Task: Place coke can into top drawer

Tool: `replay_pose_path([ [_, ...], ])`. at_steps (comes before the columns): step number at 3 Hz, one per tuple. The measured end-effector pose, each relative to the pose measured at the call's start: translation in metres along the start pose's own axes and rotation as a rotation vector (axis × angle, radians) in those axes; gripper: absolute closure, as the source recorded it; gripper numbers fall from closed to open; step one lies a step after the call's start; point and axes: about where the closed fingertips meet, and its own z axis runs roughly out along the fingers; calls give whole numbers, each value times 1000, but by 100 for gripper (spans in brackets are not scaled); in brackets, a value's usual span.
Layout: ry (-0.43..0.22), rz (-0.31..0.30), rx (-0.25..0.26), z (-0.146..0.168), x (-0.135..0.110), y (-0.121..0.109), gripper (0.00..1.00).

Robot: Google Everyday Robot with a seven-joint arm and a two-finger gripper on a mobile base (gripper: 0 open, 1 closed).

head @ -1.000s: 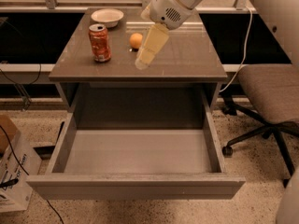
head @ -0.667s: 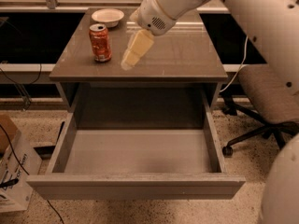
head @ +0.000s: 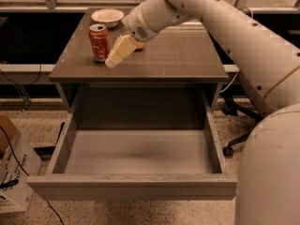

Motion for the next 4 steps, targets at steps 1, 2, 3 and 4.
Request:
replay_pose_path([
  [1, -34, 38, 6, 36, -2, -20, 0],
  [2, -97, 56, -22, 77, -12, -45, 2],
  [3, -136, 48, -50, 99, -26, -55, 24],
  [4, -176, 52, -69, 104, -34, -58, 55],
])
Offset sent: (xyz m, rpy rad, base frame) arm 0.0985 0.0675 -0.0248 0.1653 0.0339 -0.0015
